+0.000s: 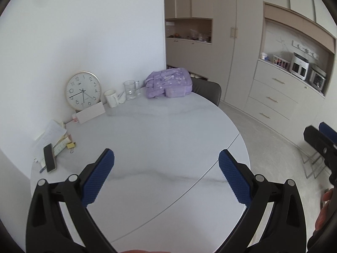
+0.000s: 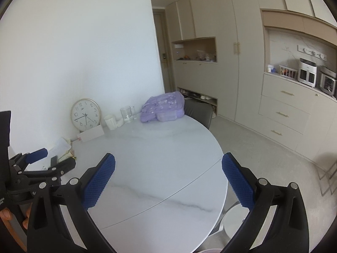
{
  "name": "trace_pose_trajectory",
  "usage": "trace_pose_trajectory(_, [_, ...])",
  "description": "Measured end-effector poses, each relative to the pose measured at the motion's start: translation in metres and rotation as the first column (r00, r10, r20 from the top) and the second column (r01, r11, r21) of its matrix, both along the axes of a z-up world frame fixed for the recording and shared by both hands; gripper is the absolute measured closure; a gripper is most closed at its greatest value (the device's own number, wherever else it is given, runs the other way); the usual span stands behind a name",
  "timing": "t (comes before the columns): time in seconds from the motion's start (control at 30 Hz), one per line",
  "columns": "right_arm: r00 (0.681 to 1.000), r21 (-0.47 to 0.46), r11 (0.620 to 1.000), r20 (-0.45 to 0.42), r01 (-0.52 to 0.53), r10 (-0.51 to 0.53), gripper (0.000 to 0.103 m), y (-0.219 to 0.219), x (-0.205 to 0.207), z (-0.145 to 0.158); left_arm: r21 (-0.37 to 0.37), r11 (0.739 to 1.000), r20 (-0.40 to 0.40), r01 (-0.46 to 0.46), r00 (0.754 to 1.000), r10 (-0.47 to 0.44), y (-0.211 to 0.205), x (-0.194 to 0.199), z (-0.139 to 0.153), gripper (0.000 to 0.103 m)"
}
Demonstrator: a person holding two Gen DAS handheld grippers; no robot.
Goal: Collect trash
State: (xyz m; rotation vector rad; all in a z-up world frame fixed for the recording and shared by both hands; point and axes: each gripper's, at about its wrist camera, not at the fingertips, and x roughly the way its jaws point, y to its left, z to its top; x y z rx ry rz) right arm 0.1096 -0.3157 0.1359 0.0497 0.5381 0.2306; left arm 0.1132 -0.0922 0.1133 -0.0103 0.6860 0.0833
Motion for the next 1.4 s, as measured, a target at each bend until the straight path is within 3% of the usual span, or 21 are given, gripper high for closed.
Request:
trace_pose_trajectory(0.53, [0.998,-0.034,0.997,-0.020,0.062,-0.063,0.002,0.059,-0.024,-0.015,-0.051,0.996,-0.012,0.068,0.998,-0.069,0.047,-0.002,-0.017,0.008])
trace_pose_trajectory(1.4, [0.998,-0.039,0.998,-0.023,0.051,-0.052,0.002,0.073,-0.040,-0.017,-0.061,0.996,-0.001,0.070,0.998,-0.070,0.057,-0.023,-0.013,0.008])
